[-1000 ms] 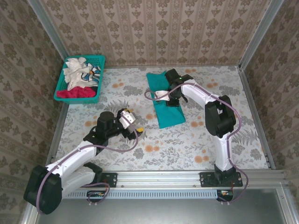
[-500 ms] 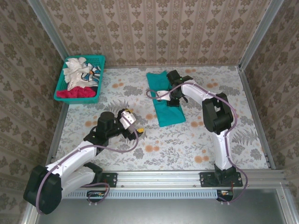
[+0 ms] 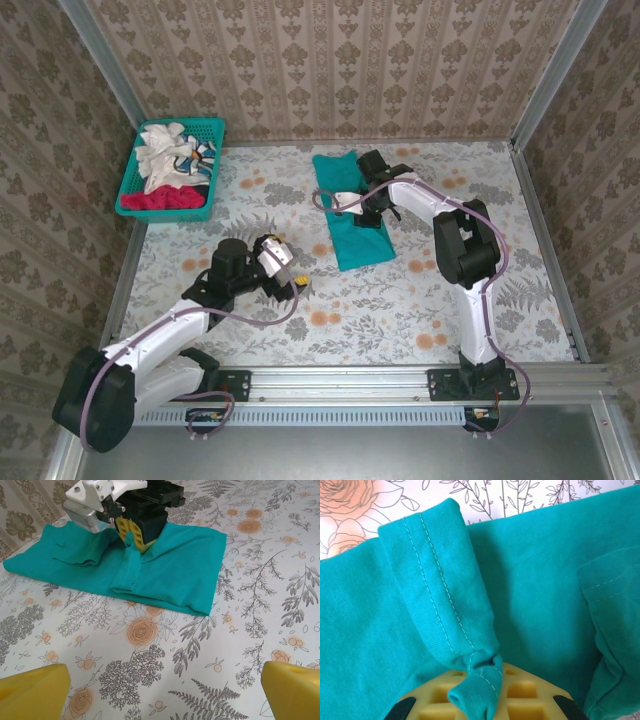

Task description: Fold and stack the t-shirts

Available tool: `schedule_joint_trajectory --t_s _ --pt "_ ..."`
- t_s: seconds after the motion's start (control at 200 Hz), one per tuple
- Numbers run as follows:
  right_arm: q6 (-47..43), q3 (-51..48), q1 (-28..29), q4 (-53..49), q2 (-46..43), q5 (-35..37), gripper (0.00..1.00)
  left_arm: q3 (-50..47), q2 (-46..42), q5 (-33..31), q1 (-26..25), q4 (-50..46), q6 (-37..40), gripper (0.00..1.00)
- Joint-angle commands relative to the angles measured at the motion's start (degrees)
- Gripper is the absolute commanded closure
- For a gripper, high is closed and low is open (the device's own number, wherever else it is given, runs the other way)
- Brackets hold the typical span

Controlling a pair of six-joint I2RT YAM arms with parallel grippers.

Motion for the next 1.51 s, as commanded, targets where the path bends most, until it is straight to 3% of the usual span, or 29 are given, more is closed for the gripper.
schedule_joint_trajectory --t_s 0.0,0.085,0.12,0.235,0.305,0.505,0.685,1.07,1.225,1.375,1.5 --pt "0.3 0.9 0.1 1.7 1.2 2.7 1.00 1.4 0.2 0.9 -0.6 0.7 0.5 0.00" --pt "2.5 0.8 0.0 5.2 2.0 5.0 0.92 1.0 -0.2 0.9 -0.8 0.6 -0.2 0.00" --pt "3.4 1.0 0.0 6.0 1.9 5.4 0.85 1.0 -0.4 0.8 -0.9 0.4 -0.3 0.00" --pt "6.9 -1.1 0.2 13.0 -1.7 6.7 0.30 1.3 -0.7 0.6 -1.2 0.4 -0.7 0.00" --pt "8.6 -4.6 0.1 18.5 -5.4 7.0 0.17 1.7 -0.4 0.4 -1.6 0.4 -0.8 0.00" --pt "9.7 -14.3 0.0 29.0 -12.6 6.6 0.07 3.4 2.8 -0.6 -2.4 2.1 -2.1 0.00" --pt "9.4 -17.9 -0.1 31.8 -11.2 4.6 0.03 6.2 8.2 -0.9 -2.9 4.2 -5.9 0.00" --pt "10.6 -8.2 -3.2 31.9 -2.4 10.9 0.03 8.8 14.9 -1.1 -4.0 8.2 -11.5 0.00" --pt "12.6 -3.4 -4.2 31.9 -0.3 13.9 0.03 12.3 19.4 -4.5 -4.1 9.2 -19.6 0.00" --pt "24.9 -5.6 -4.2 34.8 -4.2 14.6 0.03 14.5 24.8 -7.7 -4.3 14.0 -29.3 0.00" --pt "46.4 -10.0 -4.7 33.3 -10.5 19.0 0.00 21.0 30.7 -13.3 -4.2 13.1 -42.7 0.00"
